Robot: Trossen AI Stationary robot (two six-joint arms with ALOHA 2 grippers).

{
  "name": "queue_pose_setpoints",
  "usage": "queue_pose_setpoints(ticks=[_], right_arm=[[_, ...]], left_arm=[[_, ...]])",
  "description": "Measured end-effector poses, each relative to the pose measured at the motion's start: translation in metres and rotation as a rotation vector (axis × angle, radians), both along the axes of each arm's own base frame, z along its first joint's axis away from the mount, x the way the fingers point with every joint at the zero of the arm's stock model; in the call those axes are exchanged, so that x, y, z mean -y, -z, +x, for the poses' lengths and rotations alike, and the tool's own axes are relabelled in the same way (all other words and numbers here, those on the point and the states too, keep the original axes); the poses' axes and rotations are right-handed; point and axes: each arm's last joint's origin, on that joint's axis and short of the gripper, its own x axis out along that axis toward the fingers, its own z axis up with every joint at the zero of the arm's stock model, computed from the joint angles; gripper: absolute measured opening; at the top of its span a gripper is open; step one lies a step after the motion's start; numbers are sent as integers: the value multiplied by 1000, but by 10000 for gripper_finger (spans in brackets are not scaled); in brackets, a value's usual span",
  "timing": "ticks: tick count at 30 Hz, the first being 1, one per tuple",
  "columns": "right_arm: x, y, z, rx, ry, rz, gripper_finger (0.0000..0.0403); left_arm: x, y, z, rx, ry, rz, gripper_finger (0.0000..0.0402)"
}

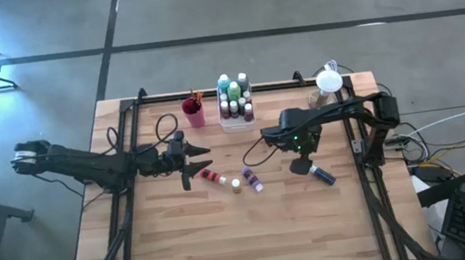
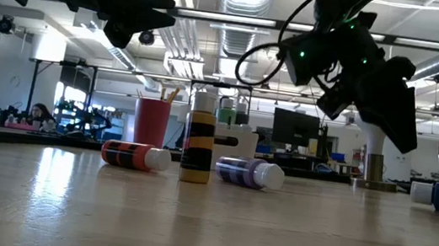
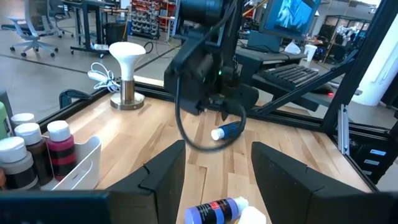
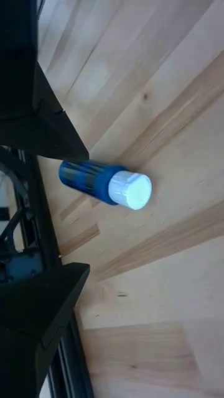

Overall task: Pick & Place Paint Supplies
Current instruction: Put the blue paint bottle into the white bin

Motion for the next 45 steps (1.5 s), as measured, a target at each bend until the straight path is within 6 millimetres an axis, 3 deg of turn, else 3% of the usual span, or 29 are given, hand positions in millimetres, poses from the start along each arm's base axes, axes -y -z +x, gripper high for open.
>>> queue_pose_setpoints(ticks=[8,16,24,39,45], right_arm=[[3,22,16,-53,-58,40,295],[4,33,26,-73,-62,64,273],[4,46,26,-135,-23,58,260],[2,55,20,-166,43,52,292],[-1,64,16,-163,64,76,276]], left_arm=[[0,0,0,-3,0,0,190],[0,1,0,-8,1,0,190],[0,2,0,-13,6,0,190],[0,2,0,-19,7,-4,190],[0,2,0,-20,7,-3,190]])
